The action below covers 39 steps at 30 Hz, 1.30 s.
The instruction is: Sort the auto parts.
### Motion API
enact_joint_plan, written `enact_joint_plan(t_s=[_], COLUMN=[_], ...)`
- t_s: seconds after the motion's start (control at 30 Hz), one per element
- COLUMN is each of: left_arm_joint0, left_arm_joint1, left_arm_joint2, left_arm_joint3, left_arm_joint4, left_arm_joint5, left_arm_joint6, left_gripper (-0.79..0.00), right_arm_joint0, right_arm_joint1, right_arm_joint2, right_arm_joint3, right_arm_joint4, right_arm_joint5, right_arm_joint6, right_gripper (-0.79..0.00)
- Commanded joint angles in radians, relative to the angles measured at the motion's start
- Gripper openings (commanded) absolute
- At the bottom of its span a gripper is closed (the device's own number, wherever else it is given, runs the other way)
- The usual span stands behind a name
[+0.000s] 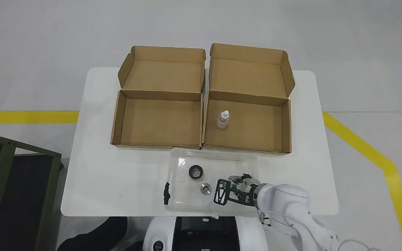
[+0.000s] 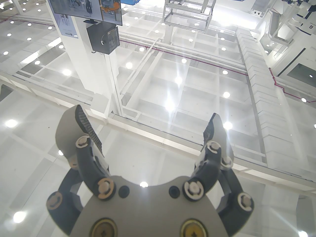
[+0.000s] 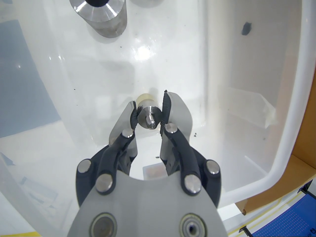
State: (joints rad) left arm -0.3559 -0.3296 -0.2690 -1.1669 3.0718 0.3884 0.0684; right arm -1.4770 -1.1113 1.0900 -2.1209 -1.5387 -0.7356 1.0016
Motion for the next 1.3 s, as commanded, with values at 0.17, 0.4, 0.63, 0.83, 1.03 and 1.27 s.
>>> enact_joint_plan(t_s=[0.17,0.4,0.63,0.83,1.03,1.27], left_arm_joint0=[0.000,0.000,0.000,0.000,0.000,0.000], left_arm_joint1=[0.000,0.000,0.000,0.000,0.000,0.000], left_arm_joint2=[0.000,0.000,0.000,0.000,0.000,0.000], left_arm_joint3=[0.000,0.000,0.000,0.000,0.000,0.000], left_arm_joint4=[0.000,0.000,0.000,0.000,0.000,0.000], left_arm_joint5=[0.000,0.000,0.000,0.000,0.000,0.000], left_arm_joint6=[0.000,0.000,0.000,0.000,0.000,0.000], left_gripper=[0.000,0.000,0.000,0.000,0.000,0.000], right_arm_joint0=[-0.005,-0.025,-0.055,-0.071,-0.069,-0.042], right_arm_joint1=[0.004,0.011,0.016,0.016,0.010,0.004], right_arm_joint2=[0.006,0.028,0.059,0.083,0.087,0.090], right_arm_joint3=[-0.025,-0.076,-0.109,-0.076,-0.027,-0.002], right_arm_joint4=[0.015,0.015,0.039,0.089,0.177,0.299], right_arm_joint5=[0.002,0.024,0.062,0.111,0.161,0.176], right_arm_joint6=[-0.037,-0.114,-0.283,-0.487,-0.666,-0.791], right_gripper=[-0.785,-0.785,-0.785,-0.785,-0.785,-0.785])
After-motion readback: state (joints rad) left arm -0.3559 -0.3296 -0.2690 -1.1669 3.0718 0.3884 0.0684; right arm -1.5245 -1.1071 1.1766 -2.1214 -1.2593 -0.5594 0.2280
